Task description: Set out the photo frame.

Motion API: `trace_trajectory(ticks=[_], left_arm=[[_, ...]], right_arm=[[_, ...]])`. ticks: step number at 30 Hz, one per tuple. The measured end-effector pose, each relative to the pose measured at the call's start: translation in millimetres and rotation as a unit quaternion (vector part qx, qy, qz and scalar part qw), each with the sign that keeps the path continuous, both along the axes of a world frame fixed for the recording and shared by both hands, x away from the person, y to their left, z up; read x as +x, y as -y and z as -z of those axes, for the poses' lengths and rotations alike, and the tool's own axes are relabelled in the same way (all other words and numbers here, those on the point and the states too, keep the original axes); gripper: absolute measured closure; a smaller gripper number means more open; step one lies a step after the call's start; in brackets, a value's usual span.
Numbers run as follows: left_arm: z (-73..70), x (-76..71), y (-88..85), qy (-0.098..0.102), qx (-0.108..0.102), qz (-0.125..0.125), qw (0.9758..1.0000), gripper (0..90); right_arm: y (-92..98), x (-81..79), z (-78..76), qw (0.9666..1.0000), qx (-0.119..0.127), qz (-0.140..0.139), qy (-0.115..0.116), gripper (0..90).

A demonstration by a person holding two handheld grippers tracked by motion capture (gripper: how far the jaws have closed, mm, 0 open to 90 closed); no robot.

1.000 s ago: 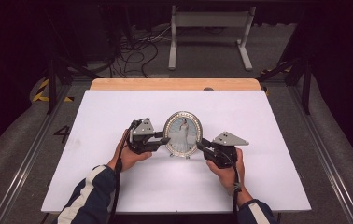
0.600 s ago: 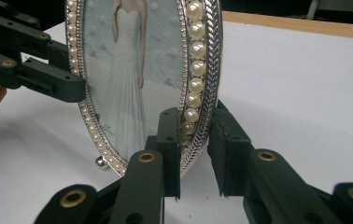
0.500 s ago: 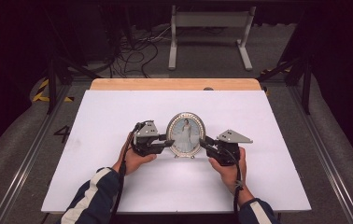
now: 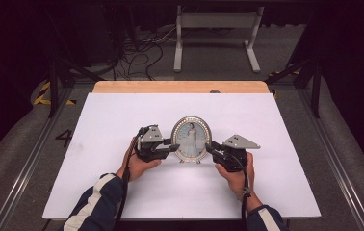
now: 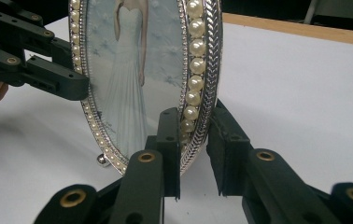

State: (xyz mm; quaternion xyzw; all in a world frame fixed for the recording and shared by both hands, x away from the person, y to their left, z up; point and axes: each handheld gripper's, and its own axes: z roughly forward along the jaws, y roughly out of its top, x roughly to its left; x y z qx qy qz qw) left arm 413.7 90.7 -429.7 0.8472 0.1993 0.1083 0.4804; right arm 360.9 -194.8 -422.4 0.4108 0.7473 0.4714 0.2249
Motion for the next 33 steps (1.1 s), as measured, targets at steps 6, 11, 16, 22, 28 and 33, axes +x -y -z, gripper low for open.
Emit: trace_trajectory(ticks=[6, 11, 16, 22, 28, 33], left_arm=[[0.7, -0.6, 0.1, 0.000, -0.003, -0.003, 1.0000, 68.8], [0.2, -1.7, 0.5, 0.003, 0.001, -0.008, 1.0000, 68.0], [-2.2, -3.5, -1.0, 0.010, 0.002, -0.016, 0.9998, 65.1], [-5.7, -5.9, -5.9, 0.019, 0.003, -0.026, 0.9995, 64.1], [-8.4, -6.5, -10.8, 0.025, 0.000, -0.033, 0.9991, 66.0], [-8.0, -6.6, -10.5, 0.024, 0.000, -0.028, 0.9993, 68.1]], right_arm=[[0.6, 0.0, 0.3, 1.0000, -0.005, -0.004, 0.003, 74.7], [0.9, 0.5, 0.1, 0.9999, -0.007, -0.008, 0.004, 74.6], [1.1, 0.2, 0.0, 0.9999, -0.012, -0.010, 0.006, 74.2], [2.7, -0.4, -1.1, 0.9998, -0.015, -0.014, 0.007, 72.9], [3.8, -0.9, -2.0, 0.9998, -0.012, -0.017, 0.006, 73.1], [4.7, -1.4, -1.6, 0.9996, -0.018, -0.020, 0.008, 74.6]])
